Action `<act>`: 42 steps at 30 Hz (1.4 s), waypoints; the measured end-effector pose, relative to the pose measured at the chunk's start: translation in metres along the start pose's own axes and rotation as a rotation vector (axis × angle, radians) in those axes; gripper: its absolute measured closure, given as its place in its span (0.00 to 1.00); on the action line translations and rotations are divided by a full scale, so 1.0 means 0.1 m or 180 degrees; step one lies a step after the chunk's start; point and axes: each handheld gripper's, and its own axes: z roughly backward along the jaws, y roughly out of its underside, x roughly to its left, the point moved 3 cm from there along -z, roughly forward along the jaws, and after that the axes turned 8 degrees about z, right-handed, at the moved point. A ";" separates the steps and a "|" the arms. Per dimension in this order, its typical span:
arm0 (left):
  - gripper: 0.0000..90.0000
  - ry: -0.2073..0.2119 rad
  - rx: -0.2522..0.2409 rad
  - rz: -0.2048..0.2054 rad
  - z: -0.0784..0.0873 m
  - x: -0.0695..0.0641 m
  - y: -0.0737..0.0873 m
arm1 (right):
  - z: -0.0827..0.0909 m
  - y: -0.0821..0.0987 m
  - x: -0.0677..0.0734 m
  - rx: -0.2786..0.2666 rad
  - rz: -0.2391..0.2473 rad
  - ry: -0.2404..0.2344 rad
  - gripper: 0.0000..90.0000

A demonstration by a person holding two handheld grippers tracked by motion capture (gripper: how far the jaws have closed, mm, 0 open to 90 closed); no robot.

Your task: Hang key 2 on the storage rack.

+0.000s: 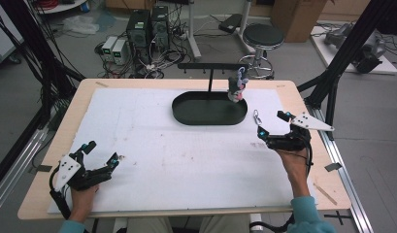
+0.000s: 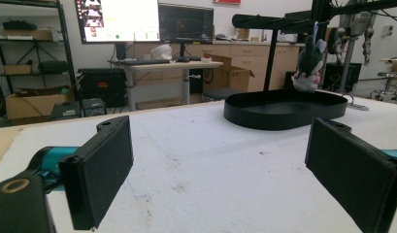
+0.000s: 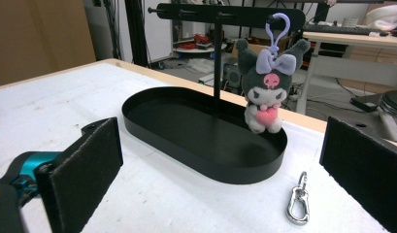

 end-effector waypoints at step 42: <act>0.12 0.0000 0.0019 0.0010 -0.01 0.00 0.00 | -0.82 -0.19 -0.80 0.1498 -0.0415 0.0111 0.04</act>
